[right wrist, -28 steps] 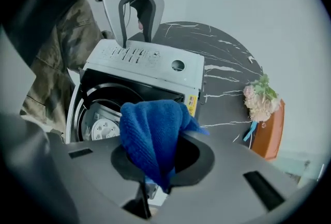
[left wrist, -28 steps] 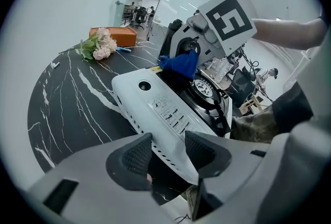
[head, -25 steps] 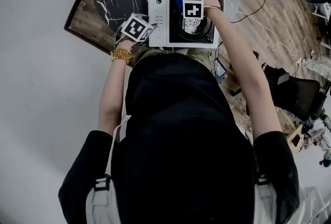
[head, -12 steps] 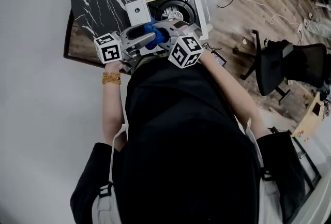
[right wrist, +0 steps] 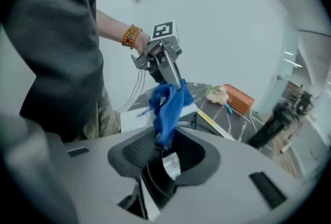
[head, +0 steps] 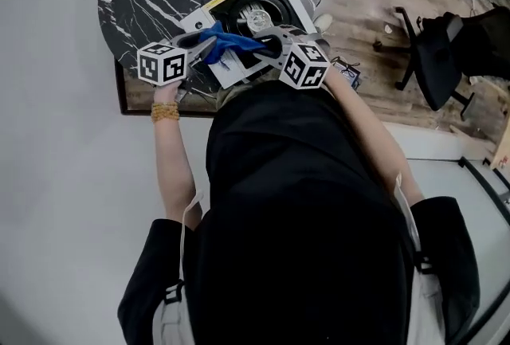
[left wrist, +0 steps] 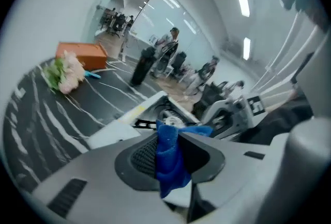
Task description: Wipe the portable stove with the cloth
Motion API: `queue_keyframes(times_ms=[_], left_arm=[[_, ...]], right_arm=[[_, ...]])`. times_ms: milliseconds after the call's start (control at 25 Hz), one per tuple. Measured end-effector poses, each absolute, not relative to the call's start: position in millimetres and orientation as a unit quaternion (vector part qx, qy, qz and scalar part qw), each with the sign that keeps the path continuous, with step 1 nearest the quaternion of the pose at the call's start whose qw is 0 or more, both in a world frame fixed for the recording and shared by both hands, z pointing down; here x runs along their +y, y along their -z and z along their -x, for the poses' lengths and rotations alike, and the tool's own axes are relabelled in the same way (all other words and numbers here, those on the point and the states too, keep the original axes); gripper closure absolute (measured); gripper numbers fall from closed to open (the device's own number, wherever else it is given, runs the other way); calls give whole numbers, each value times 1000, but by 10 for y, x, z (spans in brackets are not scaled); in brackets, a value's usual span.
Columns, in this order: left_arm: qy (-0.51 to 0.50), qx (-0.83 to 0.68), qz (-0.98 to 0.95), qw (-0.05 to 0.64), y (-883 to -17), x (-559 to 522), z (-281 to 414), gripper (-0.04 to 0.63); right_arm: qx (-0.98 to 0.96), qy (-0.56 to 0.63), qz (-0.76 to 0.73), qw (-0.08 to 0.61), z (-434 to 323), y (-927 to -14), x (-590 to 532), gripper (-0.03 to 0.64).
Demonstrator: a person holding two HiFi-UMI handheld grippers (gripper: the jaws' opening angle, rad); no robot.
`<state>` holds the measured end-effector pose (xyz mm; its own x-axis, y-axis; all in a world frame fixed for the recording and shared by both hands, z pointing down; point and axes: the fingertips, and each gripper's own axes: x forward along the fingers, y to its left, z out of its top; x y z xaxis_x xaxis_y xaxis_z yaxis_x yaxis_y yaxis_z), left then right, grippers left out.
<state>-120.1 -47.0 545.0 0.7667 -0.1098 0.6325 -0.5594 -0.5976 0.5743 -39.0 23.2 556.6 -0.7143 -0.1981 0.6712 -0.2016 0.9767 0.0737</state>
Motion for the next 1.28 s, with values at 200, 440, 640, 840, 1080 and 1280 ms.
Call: queue_keyframes(times_ms=[200,440,640,840,1080,1280], left_arm=[[-483,-320,-795,181,-5843,-1185,1748,494],[-502,-314,-792,148,-6135,-1255,1616,506],[-491,-322,-792,168,-6149,-1230,1601,508],[-528,-298,-784,133,-6106,-954,1532,509],[-528,-287,-789,125,-6103,-693,1480,509],[-533,-245,-798,138,-6114,-392,1376,509]], right_arm=[[-876,-58,-166,449,-557,-5995,304,486],[-864,-60,-174,469,-825,-6168,487,442],[-861,-52,-181,472,-729,-6193,455,431],[-877,-109,-186,429,-726,-6135,403,431],[-873,-177,-286,354,-1127,-5961,47,431],[-856,-190,-351,328,-1493,-5842,-182,431]])
